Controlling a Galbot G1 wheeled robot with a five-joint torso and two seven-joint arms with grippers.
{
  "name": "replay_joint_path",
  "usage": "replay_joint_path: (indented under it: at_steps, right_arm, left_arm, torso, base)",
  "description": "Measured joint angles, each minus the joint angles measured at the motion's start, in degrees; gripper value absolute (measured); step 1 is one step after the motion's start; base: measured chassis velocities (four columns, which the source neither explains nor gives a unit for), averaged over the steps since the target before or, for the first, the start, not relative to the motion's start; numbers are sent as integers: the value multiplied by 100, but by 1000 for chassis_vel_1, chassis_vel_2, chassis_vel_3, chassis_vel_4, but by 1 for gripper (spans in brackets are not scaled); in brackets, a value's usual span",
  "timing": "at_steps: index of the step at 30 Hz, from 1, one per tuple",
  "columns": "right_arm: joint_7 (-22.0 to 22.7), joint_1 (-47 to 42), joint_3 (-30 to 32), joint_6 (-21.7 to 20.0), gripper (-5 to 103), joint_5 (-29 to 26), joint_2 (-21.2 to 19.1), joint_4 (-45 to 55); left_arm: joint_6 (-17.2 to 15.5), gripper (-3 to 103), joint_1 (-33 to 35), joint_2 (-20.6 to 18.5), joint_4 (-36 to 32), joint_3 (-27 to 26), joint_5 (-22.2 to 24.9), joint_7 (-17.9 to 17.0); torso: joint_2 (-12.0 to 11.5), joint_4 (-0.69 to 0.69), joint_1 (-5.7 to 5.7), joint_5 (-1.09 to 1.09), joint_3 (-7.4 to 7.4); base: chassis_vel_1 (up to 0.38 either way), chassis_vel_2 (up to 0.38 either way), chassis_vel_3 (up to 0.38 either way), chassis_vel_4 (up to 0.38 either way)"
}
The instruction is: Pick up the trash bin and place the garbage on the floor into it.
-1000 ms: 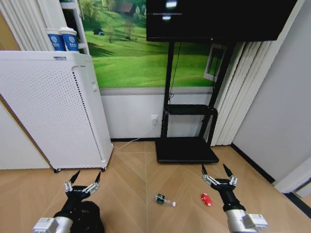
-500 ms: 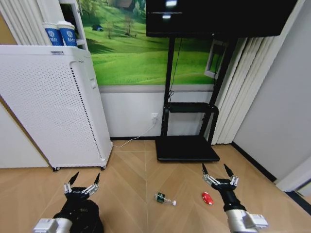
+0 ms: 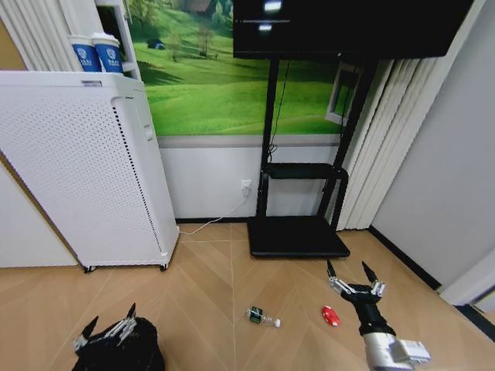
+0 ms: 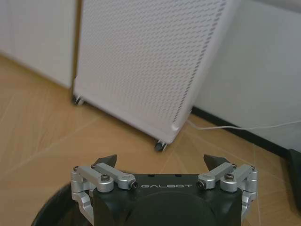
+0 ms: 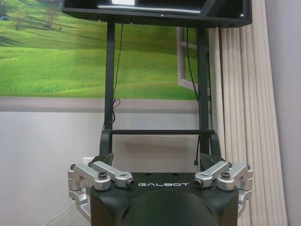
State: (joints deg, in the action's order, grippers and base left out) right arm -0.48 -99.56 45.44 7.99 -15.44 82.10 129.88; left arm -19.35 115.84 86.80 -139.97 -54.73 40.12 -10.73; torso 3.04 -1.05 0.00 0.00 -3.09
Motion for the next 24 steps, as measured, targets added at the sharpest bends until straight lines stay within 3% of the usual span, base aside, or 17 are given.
replay_joint_path:
  at_steps: [1, 3, 4, 5, 6, 9, 13, 24]
  right_arm:
    - [0, 0, 0, 0, 100, 0, 0, 0]
    - [26, 64, 30, -2, 100, -70, -39, -26]
    - [39, 103, 39, -6, 100, -106, -46, -54]
    - [39, 103, 39, -6, 100, -106, -46, -54]
    - [65, 160, 50, -12, 100, -142, -57, -121]
    - [78, 190, 50, -31, 100, -184, -99, -181]
    - [85, 271, 50, -52, 100, -232, -132, -245]
    - [111, 450, 52, -82, 100, -375, -177, -418]
  left_arm:
    - [0, 100, 0, 0, 0, 0, 0, 0]
    - [-421, 100, 196, 91, -247, -132, 1569, -1148]
    - [-487, 100, 249, 104, -272, -220, 2065, -1483]
    - [-487, 100, 249, 104, -272, -220, 2065, -1483]
    - [-480, 100, 345, 108, -179, -473, 2489, -1686]
    - [-438, 100, 606, 101, -161, -837, 2877, -1713]
    - [-307, 100, 970, 104, -204, -991, 2919, -1671]
    - [-30, 102, 955, 71, 606, -614, 2039, -1209]
  torso:
    - [0, 0, 0, 0, 0]
    - [9, 0, 0, -1, -7]
    - [12, 0, 0, 2, -9]
    - [12, 0, 0, 2, -9]
    - [16, 0, 0, 0, -13]
    - [21, 0, 0, 0, -17]
    - [26, 0, 0, 0, -21]
    - [35, 0, 0, 0, -30]
  base:
    - [0, 0, 0, 0]
    - [0, 0, 0, 0]
    - [0, 0, 0, 0]
    - [0, 0, 0, 0]
    - [0, 0, 0, 0]
    - [0, 0, 0, 0]
    - [0, 0, 0, 0]
    - [0, 0, 0, 0]
